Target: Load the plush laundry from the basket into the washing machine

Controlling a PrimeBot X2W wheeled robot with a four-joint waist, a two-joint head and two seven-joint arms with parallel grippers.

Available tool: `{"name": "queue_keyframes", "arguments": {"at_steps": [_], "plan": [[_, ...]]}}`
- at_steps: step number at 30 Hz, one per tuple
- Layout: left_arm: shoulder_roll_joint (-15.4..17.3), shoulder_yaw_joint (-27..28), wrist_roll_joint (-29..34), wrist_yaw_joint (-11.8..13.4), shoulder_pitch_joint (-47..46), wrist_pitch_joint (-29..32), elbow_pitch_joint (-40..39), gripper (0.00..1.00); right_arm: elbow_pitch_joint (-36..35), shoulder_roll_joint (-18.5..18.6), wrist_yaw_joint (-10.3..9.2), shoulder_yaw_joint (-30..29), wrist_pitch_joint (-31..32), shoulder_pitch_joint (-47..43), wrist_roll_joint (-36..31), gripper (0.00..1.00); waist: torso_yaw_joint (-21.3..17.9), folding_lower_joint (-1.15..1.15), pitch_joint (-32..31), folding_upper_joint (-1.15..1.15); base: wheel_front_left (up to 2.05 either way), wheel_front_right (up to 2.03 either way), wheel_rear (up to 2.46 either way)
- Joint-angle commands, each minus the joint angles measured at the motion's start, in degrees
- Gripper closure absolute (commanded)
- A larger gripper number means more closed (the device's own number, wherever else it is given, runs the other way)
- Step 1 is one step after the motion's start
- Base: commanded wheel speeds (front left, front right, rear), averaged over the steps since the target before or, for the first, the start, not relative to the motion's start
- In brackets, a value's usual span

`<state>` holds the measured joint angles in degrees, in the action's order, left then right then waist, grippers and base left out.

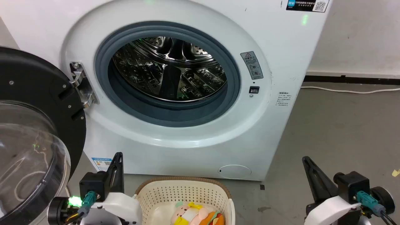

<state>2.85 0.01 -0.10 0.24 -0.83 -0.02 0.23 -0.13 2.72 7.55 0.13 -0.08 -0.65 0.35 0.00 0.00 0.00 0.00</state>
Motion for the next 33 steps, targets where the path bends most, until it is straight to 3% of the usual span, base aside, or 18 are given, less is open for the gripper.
{"name": "queue_keyframes", "arguments": {"at_steps": [1,33], "plan": [[0.0,0.0,0.1,-0.2,0.8,0.0,-0.2,1.0,0.1,0.2,-0.06,-0.1,0.1,0.7,-0.3,1.0,0.0,0.0,0.0,0.0,0.0,0.0,0.0],[0.0,0.0,0.1,-0.2,0.8,0.0,-0.2,1.0,0.1,0.2,-0.06,-0.1,0.1,0.7,-0.3,1.0,0.0,0.0,0.0,0.0,0.0,0.0,0.0]]}}
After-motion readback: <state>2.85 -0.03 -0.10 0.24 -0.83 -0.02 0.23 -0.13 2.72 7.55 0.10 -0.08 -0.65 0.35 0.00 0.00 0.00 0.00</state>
